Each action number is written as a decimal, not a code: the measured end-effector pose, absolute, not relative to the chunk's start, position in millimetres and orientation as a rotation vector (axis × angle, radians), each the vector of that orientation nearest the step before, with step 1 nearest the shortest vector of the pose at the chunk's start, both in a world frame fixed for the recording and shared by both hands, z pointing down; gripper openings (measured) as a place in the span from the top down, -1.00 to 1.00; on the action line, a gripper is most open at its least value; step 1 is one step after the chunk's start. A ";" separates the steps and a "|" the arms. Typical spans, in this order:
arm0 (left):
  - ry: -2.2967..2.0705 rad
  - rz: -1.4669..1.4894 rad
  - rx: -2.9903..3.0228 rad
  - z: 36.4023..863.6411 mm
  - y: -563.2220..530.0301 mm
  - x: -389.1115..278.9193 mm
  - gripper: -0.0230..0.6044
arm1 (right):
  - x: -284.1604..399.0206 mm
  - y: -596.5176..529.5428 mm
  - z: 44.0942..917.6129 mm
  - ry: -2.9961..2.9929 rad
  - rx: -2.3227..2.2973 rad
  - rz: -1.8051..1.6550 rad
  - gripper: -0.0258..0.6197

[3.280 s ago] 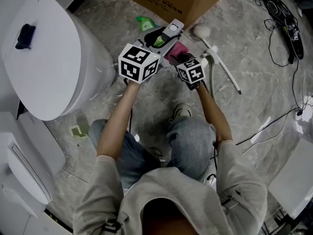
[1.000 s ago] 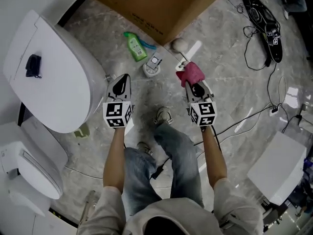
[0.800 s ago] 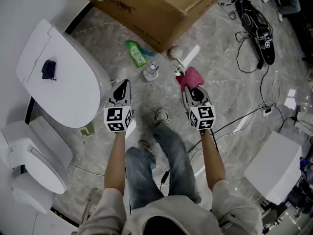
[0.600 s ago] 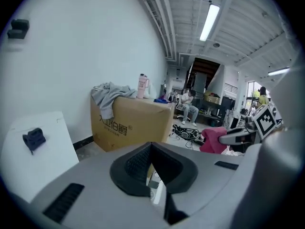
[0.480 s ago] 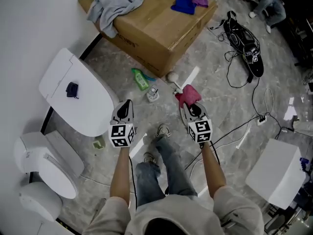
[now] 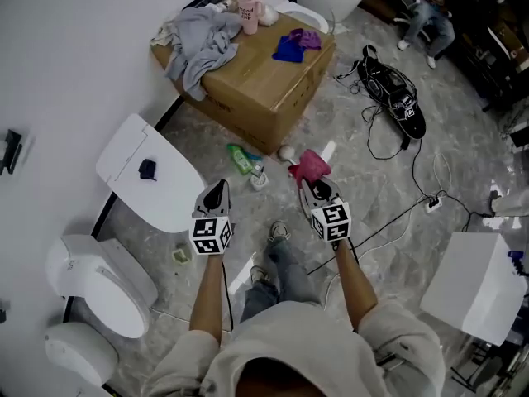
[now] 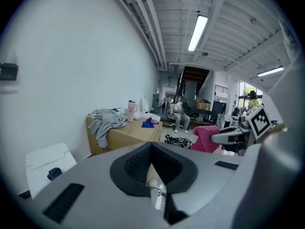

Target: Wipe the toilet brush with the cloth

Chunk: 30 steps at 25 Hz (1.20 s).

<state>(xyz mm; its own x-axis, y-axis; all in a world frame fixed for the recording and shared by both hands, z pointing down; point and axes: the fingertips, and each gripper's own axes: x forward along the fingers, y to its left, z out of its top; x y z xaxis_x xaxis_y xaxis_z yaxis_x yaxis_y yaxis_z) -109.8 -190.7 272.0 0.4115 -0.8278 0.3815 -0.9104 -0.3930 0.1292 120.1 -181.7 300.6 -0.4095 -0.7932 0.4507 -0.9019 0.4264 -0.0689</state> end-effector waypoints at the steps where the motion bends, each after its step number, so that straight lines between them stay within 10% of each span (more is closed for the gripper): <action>1: -1.504 0.369 2.374 260.6 -184.9 -107.4 0.87 | 120.1 -177.0 288.0 -2.344 1.465 0.424 0.65; 30: -1.663 0.242 2.436 124.9 -67.9 -106.6 0.87 | 168.5 -60.9 127.7 -2.401 1.569 0.165 0.65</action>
